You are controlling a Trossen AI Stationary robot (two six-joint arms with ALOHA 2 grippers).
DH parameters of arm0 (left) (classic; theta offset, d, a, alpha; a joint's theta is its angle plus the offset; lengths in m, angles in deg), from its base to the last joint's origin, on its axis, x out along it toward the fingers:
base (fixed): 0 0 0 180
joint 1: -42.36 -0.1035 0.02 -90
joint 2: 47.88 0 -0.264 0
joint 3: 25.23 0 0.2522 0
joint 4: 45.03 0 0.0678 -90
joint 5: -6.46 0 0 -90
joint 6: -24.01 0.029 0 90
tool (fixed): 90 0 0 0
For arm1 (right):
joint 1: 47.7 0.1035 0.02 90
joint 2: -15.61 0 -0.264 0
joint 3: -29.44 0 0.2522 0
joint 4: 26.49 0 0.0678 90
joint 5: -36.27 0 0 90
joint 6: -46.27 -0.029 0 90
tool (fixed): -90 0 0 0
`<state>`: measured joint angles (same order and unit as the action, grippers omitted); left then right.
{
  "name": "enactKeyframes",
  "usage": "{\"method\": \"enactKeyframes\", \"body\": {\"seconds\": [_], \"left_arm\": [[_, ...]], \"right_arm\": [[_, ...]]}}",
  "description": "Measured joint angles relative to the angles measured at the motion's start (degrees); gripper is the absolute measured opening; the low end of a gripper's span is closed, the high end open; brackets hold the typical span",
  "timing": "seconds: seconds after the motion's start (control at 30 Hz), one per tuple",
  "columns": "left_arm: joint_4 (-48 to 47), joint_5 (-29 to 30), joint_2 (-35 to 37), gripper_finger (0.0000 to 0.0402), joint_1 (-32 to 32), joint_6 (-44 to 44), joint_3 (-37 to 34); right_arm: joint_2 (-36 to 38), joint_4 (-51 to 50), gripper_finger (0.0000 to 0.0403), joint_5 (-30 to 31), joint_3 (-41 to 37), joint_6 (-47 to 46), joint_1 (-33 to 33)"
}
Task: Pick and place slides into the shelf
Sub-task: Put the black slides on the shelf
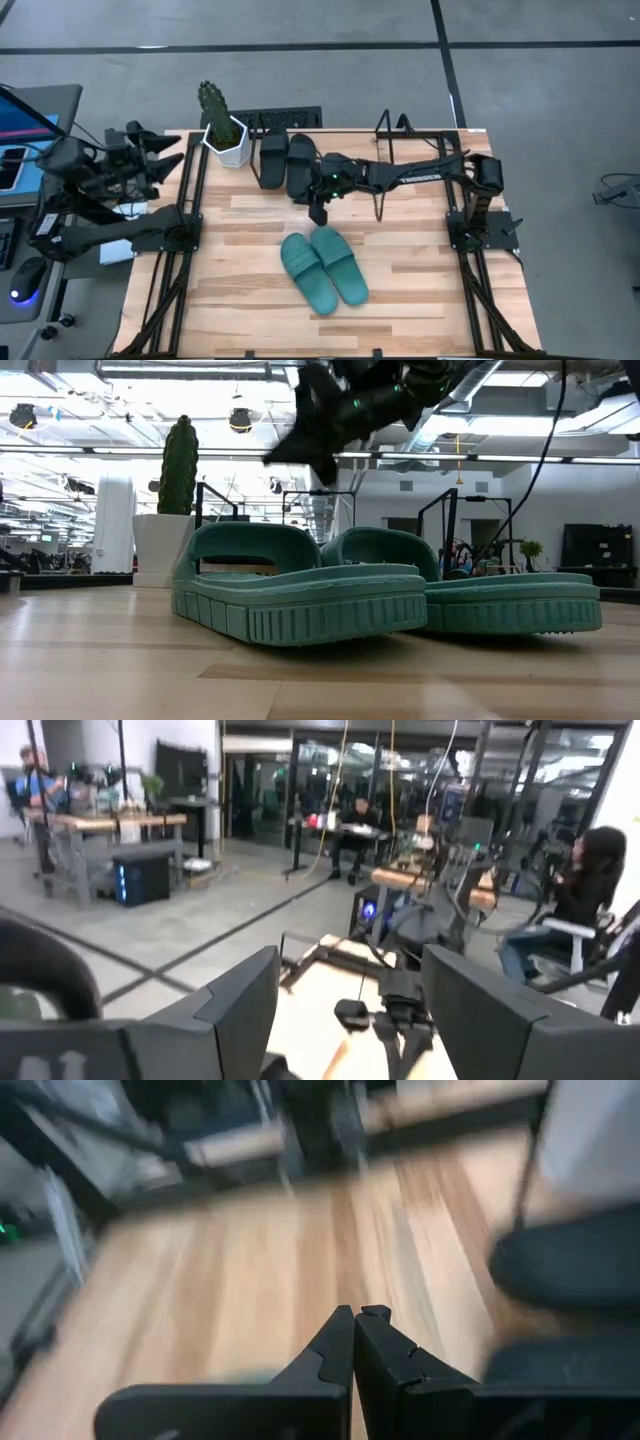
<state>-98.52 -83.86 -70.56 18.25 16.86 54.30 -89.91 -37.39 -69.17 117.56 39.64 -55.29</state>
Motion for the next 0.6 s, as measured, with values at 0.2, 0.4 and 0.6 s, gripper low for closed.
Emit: {"method": "enactKeyframes", "body": {"seconds": [0.2, 0.4, 0.6], "left_arm": [[-1.71, -0.96, 0.18, 0.0231, -0.01, -0.17, -2.04], [-4.05, -1.0, 0.51, 0.0231, -0.03, 0.07, -2.13], [-5.28, -2.05, 0.64, 0.0231, -0.03, 0.16, -2.11]], "right_arm": [[-1.13, -11.39, 0.0, -1.05, 2.34, 2.36, -0.82], [-1.85, -11.35, 0.0, 0.76, 2.87, 2.24, 0.14], [-7.25, -14.5, 0.0, 2.49, 5.8, 2.13, 1.37]]}}
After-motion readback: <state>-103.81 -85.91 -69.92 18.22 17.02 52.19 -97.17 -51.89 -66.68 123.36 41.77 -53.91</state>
